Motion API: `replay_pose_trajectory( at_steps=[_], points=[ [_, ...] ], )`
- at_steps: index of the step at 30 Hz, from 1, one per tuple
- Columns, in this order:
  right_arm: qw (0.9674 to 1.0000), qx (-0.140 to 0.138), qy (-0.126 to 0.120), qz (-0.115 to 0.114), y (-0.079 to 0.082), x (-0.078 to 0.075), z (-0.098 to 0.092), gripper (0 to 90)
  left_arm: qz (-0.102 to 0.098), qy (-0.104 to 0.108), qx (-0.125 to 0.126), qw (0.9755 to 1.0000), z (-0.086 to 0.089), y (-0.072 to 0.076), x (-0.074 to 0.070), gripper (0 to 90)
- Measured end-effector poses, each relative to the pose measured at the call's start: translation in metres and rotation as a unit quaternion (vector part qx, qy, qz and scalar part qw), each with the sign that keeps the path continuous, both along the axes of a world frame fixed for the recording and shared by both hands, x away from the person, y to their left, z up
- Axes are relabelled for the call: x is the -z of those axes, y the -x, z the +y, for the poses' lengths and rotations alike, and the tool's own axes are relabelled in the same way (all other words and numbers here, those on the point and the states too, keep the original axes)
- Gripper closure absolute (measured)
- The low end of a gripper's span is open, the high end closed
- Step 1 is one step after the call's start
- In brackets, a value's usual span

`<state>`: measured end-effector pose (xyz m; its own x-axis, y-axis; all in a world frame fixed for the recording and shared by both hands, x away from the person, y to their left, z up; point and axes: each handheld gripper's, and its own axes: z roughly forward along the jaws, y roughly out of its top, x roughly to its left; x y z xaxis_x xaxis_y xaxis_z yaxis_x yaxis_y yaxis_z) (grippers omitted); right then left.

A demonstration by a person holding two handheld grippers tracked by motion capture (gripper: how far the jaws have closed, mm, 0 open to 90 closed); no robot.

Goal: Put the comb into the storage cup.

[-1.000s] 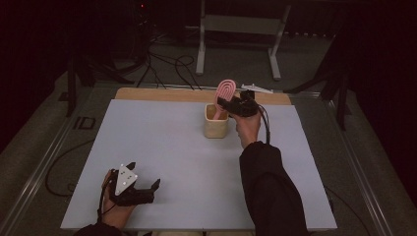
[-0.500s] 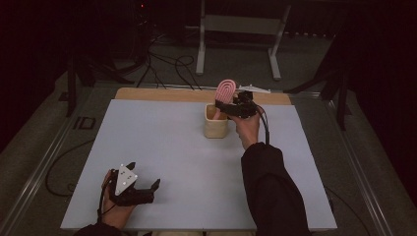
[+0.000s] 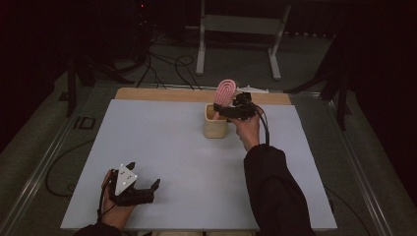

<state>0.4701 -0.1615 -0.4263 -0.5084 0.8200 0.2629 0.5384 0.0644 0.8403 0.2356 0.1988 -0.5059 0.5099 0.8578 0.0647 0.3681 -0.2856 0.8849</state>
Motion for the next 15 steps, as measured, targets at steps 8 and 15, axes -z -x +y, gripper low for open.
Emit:
replay_pose_trajectory(
  at_steps=[8,15],
  points=[
    [0.9996,-0.012,0.027,-0.005,0.0052,-0.0005,0.0029,8.6,0.0,0.0,0.0,1.0,-0.0001,0.0001,0.0,0.3],
    [0.9995,-0.014,0.027,-0.003,0.0088,0.0028,-0.0021,8.6,0.0,0.001,0.0,1.0,-0.0003,0.0001,0.0002,0.3]
  ],
)
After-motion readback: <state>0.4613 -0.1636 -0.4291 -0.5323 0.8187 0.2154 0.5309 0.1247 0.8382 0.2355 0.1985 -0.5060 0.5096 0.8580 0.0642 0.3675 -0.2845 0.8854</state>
